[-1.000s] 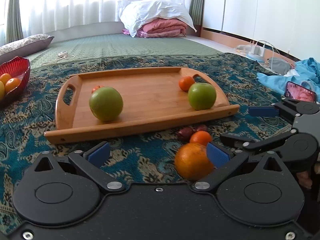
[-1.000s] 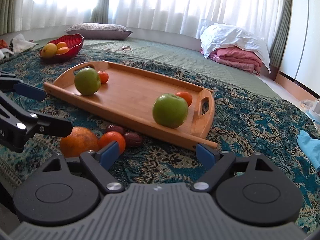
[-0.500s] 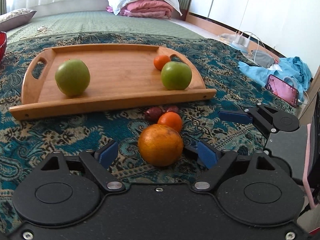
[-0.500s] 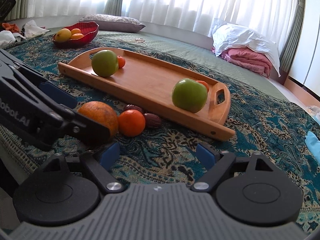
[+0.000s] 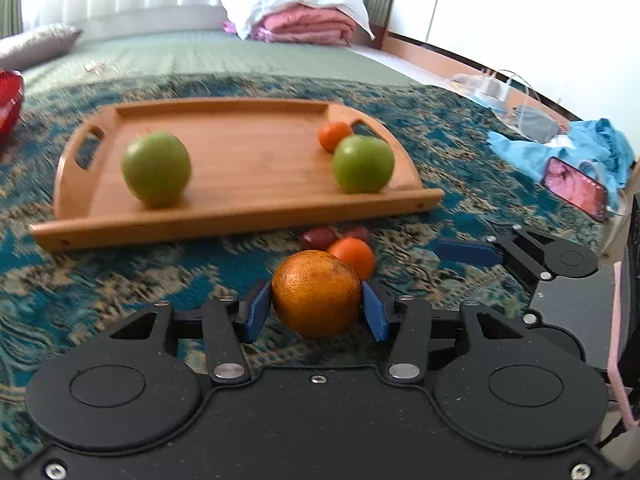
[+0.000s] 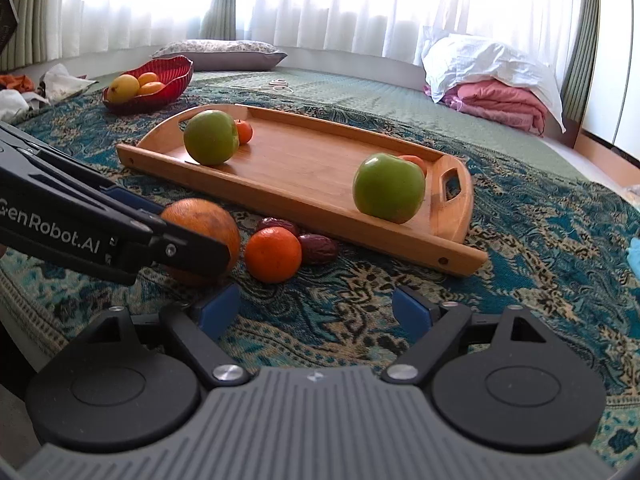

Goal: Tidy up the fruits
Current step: 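Grasp the large orange fruit with the left tool while the right tool grasps the tangerine, then carry the large orange fruit over the tray with the left tool while the right tool carries the tangerine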

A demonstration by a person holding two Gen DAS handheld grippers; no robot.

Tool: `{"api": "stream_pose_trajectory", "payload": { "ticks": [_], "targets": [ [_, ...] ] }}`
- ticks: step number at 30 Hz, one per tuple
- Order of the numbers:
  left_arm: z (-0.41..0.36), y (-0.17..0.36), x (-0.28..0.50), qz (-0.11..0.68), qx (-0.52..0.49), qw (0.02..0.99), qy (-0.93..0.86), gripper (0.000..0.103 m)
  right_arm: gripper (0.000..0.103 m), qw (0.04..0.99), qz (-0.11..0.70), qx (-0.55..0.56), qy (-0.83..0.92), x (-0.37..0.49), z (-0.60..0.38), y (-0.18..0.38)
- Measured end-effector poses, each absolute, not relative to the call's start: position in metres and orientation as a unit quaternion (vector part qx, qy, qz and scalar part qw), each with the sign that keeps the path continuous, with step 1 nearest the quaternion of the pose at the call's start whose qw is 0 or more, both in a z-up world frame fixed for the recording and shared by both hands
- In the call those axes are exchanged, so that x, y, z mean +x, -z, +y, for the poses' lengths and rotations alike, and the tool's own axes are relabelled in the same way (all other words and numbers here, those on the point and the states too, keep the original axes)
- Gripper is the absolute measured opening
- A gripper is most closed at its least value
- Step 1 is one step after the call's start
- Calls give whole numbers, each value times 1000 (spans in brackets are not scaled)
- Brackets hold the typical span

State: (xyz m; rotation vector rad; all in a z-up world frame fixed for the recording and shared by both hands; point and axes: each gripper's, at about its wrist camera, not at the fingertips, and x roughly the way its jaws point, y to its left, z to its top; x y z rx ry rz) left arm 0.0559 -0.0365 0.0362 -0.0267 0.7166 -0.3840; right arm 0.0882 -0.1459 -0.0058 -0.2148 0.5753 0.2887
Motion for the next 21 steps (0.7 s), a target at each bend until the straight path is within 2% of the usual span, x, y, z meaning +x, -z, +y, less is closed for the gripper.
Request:
{"api": "stream_pose_trajectory", "payload": {
  "ticks": [16,21],
  "targets": [
    [-4,-49,66,314,-14,943,111,47,75,944,304,-71,-107,106,-109,9],
    [-2,-50,66,309,-12,945,106,47,64,947,305,-56,-83,107,-106,10]
  ]
}}
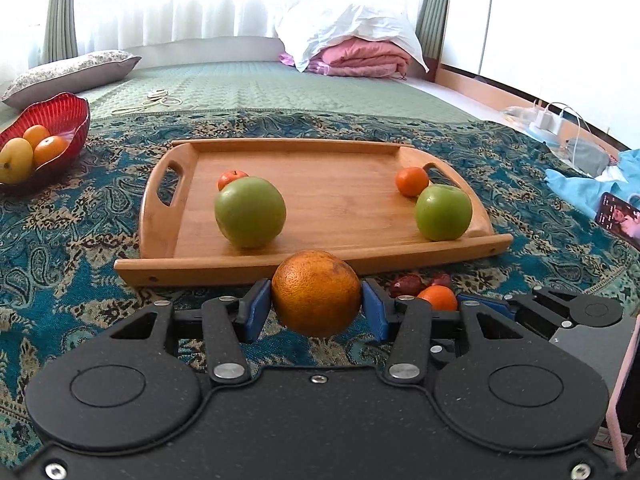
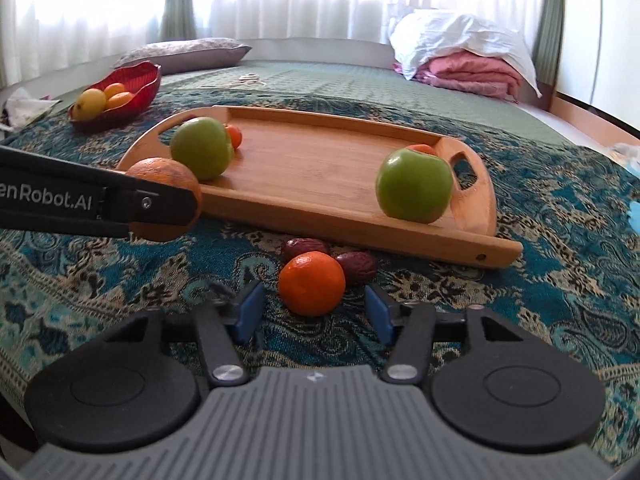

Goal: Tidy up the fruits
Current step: 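Carry the large orange fruit over the tray with the left tool while the right tool carries the tangerine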

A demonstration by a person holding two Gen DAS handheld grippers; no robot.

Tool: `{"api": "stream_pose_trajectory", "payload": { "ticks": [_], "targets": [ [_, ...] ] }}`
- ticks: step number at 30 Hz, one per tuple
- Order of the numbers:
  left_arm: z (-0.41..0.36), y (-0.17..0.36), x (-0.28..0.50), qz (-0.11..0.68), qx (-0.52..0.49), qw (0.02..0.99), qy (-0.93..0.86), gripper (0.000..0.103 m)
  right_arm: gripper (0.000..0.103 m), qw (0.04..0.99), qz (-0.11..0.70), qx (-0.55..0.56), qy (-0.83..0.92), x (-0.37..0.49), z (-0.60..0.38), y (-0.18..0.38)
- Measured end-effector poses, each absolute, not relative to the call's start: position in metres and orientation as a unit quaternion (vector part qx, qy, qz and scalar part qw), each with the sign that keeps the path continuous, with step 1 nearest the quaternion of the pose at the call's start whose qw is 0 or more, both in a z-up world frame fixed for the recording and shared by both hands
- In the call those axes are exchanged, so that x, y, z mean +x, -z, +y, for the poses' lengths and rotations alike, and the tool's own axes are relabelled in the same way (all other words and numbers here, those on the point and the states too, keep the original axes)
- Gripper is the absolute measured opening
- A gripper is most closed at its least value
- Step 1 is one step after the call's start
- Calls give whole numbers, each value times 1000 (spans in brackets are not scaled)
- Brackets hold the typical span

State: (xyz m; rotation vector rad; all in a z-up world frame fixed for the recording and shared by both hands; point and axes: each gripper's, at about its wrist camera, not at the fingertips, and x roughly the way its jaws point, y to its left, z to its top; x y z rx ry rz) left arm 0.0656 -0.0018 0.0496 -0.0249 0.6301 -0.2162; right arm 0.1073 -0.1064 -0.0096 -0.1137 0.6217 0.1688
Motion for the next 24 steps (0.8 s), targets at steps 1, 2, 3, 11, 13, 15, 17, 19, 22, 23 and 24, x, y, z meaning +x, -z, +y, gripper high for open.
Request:
{"api": "stream_pose_trajectory", "payload": {
  "ticks": [1,2,3,11,13,15,17,19,22,23,24],
  "targets": [
    [-2,-50,65,309,-13,945,105,47,62,948,304,-52,-82,107,-107,10],
    [-2,-50,65,308,-13,945,105,47,55,948,303,-51,-81,106,-106,10],
    [-2,-50,65,308,-13,946,104,47,48,949,302,-51,-80,105,-106,10],
    [0,-57,69,293,-4,951,102,47,38,958,274,-53,-71,92,-108,0],
    [3,-62,73,287,-3,953,98,47,38,960,264,-56,-69,90,-110,-5],
    [7,-68,78,279,-5,956,93,47,37,963,254,-56,-67,90,-113,-11],
    [11,-75,84,273,-10,958,88,47,37,966,246,-52,-66,93,-117,-18],
    [16,-81,91,267,-17,960,84,47,37,967,241,-50,-63,98,-121,-26],
    [22,-90,104,260,-22,962,78,47,37,970,231,-52,-52,111,-126,-38],
    [25,-93,109,257,-23,963,75,47,37,971,227,-50,-50,116,-129,-42],
    [27,-96,114,254,-25,964,73,47,37,972,225,-46,-49,122,-132,-48]
  ]
}}
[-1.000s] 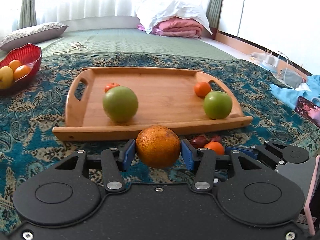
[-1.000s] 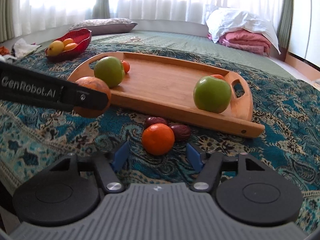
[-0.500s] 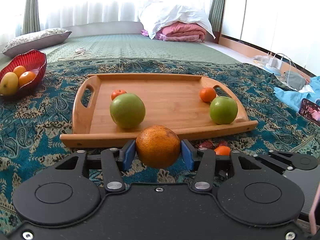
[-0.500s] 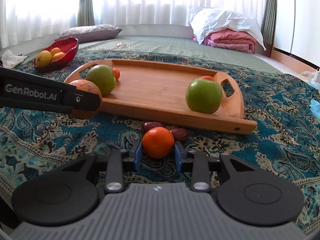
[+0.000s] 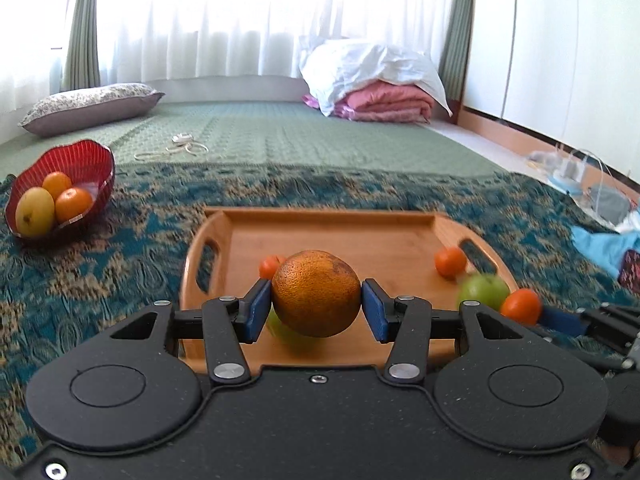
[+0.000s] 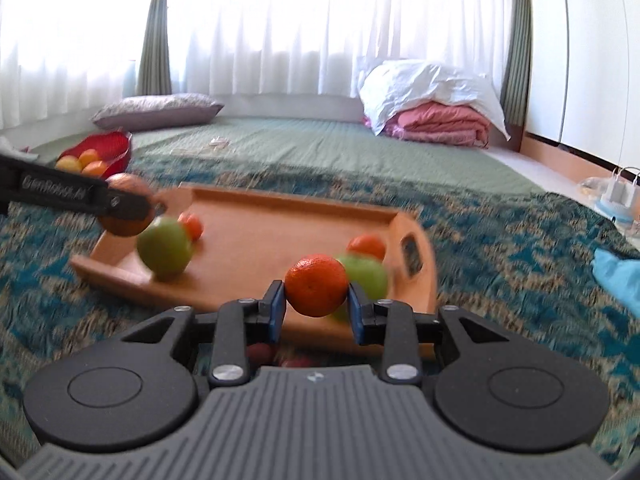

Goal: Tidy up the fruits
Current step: 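Carry the large orange fruit over the tray with the left tool while the right tool carries the tangerine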

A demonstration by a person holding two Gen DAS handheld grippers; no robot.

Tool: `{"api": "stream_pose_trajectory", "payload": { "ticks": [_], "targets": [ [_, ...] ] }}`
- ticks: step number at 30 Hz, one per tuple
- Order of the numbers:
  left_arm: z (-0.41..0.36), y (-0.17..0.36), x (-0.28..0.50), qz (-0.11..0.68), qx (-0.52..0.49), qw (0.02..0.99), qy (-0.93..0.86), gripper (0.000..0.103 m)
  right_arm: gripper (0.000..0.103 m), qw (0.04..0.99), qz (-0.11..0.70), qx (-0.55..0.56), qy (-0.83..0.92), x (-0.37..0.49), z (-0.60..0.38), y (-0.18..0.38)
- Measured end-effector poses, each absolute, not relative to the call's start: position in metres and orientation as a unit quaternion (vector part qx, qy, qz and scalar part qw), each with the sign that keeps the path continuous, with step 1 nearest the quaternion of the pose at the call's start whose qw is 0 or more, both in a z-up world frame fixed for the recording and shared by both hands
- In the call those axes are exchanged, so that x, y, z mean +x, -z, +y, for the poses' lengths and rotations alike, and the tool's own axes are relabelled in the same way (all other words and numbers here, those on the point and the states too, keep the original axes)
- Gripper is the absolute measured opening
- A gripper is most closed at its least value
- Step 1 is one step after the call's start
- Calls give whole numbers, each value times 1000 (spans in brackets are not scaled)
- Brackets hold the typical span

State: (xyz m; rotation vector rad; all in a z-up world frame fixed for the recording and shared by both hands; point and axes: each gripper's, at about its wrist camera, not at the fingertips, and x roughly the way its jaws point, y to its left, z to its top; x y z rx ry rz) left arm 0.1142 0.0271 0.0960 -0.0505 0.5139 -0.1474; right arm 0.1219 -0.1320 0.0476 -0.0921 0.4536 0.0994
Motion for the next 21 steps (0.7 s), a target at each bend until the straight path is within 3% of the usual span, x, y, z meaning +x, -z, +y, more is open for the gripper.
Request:
{"api": "stream_pose_trajectory", "payload": {
  "ticks": [12,21],
  "targets": [
    [51,-114,196,289,-75,951,77,47,37,958,281,23,-49,223,-169,-84],
    [60,-96,263,344,-110,930,61,47,37,937,344,43,-42,288,-179,-76]
  ]
}}
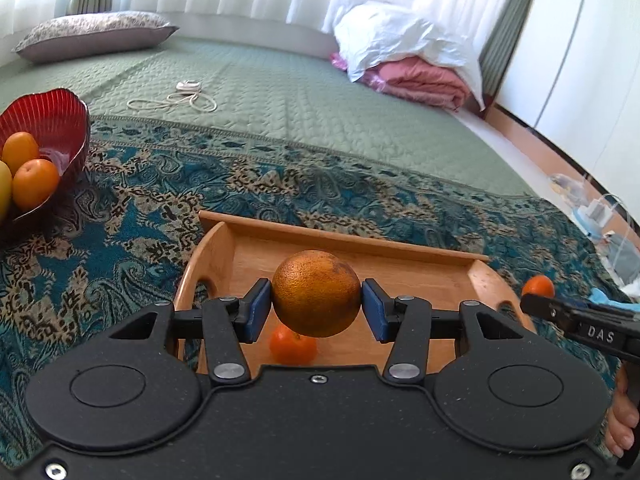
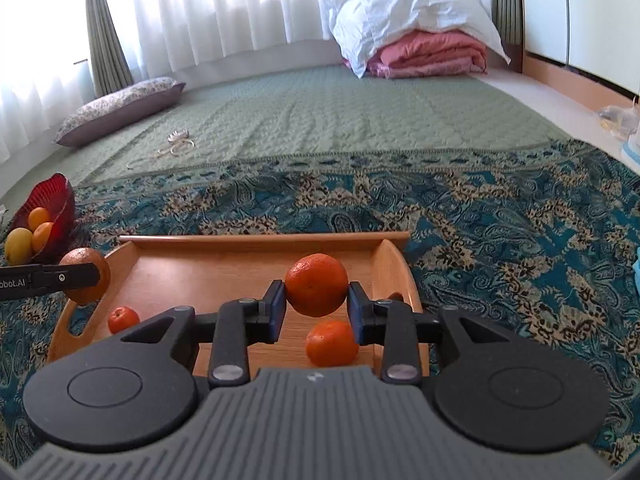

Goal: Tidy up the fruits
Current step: 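Carry the large orange fruit over the tray with the left tool while the right tool carries the tangerine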

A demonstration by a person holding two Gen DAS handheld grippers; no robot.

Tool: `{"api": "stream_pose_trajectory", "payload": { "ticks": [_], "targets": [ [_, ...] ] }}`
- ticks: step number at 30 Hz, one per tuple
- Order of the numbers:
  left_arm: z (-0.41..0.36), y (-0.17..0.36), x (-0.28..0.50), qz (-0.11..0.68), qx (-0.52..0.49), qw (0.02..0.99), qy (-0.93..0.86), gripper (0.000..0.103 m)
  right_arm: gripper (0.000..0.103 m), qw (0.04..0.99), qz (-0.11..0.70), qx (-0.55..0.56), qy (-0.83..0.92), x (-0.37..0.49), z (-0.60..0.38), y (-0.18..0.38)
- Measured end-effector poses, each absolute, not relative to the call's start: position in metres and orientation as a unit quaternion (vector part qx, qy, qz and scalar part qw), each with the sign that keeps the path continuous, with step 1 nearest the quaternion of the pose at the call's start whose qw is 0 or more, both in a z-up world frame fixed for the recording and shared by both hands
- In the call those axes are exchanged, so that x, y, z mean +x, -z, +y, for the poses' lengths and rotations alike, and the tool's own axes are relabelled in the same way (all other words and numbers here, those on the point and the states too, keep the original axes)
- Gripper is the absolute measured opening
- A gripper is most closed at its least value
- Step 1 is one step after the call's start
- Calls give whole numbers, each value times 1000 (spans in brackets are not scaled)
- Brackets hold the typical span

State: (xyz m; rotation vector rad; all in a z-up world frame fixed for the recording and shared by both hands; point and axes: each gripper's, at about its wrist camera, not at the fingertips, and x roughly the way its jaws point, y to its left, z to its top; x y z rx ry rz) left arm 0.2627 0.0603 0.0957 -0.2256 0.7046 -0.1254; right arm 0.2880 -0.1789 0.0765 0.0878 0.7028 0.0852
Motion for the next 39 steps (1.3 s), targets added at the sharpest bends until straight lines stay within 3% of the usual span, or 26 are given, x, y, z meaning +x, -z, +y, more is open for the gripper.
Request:
{"api": "stream_pose_trajectory", "payload": {
  "ticks": [11,39],
  "targets": [
    [54,-70,306,382,-101,918,34,47,37,915,400,46,-9,329,-179,-43],
    [51,-49,319,399,-82,913,19,47,37,905,423,51,-2,343,-181,-23]
  ]
}}
